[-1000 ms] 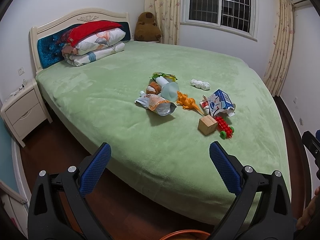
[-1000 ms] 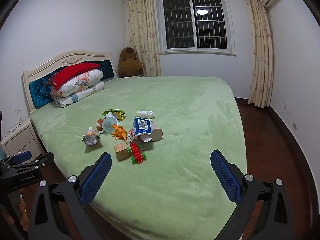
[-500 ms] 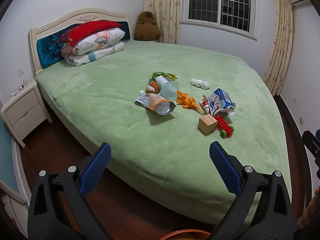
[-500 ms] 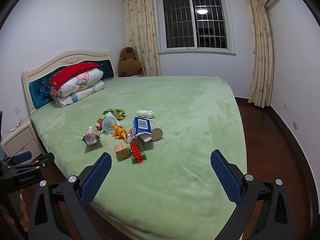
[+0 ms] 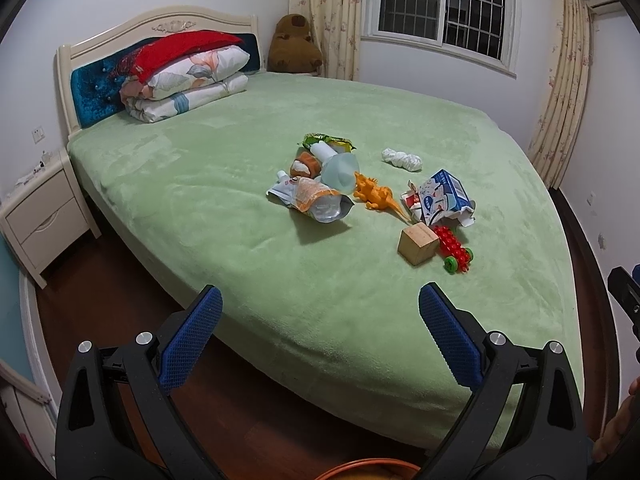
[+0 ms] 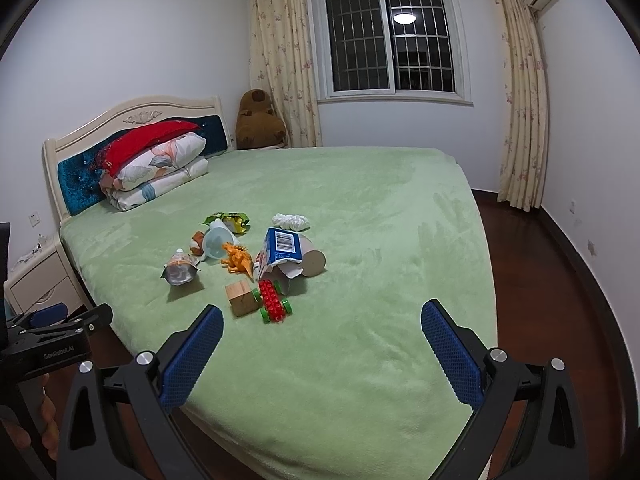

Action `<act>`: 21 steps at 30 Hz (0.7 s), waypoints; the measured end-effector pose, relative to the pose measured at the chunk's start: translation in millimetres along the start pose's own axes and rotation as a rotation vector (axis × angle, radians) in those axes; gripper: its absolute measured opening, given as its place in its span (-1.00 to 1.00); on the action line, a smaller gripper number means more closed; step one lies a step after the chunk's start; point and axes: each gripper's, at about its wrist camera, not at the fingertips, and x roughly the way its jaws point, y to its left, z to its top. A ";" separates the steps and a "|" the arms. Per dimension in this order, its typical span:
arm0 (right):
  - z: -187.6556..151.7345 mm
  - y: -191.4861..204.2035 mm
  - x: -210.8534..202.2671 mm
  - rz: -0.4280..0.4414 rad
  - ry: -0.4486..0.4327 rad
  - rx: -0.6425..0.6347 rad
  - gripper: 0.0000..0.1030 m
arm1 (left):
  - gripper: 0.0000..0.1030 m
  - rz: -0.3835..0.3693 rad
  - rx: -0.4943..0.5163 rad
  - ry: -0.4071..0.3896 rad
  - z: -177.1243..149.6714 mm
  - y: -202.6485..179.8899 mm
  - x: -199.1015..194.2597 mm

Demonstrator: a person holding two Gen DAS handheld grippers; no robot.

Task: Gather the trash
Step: 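Grasp the orange juice pouch with the left gripper while the right grasps the wooden block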

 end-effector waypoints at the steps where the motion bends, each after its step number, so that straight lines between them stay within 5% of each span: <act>1: -0.2 0.1 1.2 0.000 0.003 0.000 0.89 | 0.87 -0.002 -0.001 0.004 0.2 0.1 2.8; 9: -1.5 -1.0 9.3 0.001 0.019 0.000 0.90 | 0.87 -0.105 -0.084 0.050 17.4 13.7 42.6; 15: -4.2 -1.1 15.6 0.003 0.035 -0.001 0.89 | 0.87 -0.162 -0.174 0.087 58.1 27.9 115.8; 21: -10.5 0.4 26.0 0.008 0.064 -0.011 0.89 | 0.87 -0.185 -0.323 0.212 88.2 48.1 199.2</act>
